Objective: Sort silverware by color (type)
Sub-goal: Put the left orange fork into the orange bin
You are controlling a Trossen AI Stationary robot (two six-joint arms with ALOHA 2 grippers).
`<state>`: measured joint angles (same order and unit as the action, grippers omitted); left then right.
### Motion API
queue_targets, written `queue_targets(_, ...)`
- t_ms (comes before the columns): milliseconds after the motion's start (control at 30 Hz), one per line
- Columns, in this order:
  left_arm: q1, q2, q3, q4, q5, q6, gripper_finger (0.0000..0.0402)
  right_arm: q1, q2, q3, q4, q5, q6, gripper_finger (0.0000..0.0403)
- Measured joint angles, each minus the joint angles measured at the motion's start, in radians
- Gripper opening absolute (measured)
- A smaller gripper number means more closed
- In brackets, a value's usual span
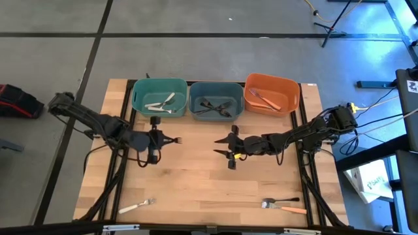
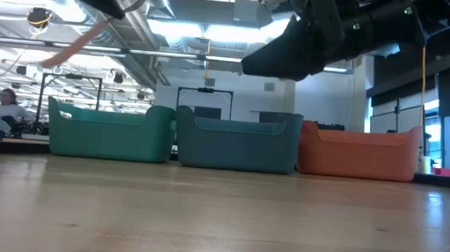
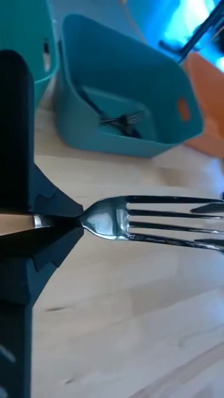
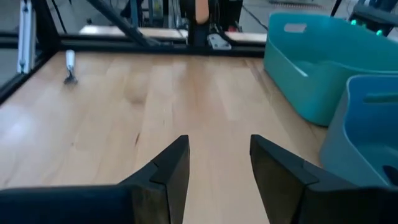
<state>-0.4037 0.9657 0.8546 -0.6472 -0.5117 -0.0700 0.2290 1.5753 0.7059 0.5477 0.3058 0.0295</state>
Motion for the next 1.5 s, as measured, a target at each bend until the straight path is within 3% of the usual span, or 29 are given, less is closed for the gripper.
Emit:
queue_targets(300,0.011,-0.013,-0.201,0.428,0.019,0.151,0.0015,0.000,0.048,0.001,0.242,-0.002,-0.013,0.0156)
queue_targets(467,0.014,0.011,-0.305,0.674,-0.105,0.163,0.0015,0.000,0.113,0.036,0.344,-0.002,-0.056,0.0156)
queue_targets(633,0.013,0.029,-0.387,0.897,-0.114,0.211,0.0015,0.000,0.222,0.159,0.350,0.023,-0.124,0.0156)
queue_targets(867,0.012,0.030,-0.405,0.922,-0.171,0.214,0.0015,0.000,0.354,0.339,0.348,0.191,-0.192,0.0156)
queue_targets(1133,0.013,0.048,-0.405,0.899,-0.186,0.188,0.0015,0.000,0.393,0.434,0.338,0.211,-0.195,0.0156)
queue_targets(1500,0.013,0.050,-0.405,0.909,-0.178,0.185,0.0015,-0.025,0.393,0.435,0.329,0.171,-0.193,0.0139)
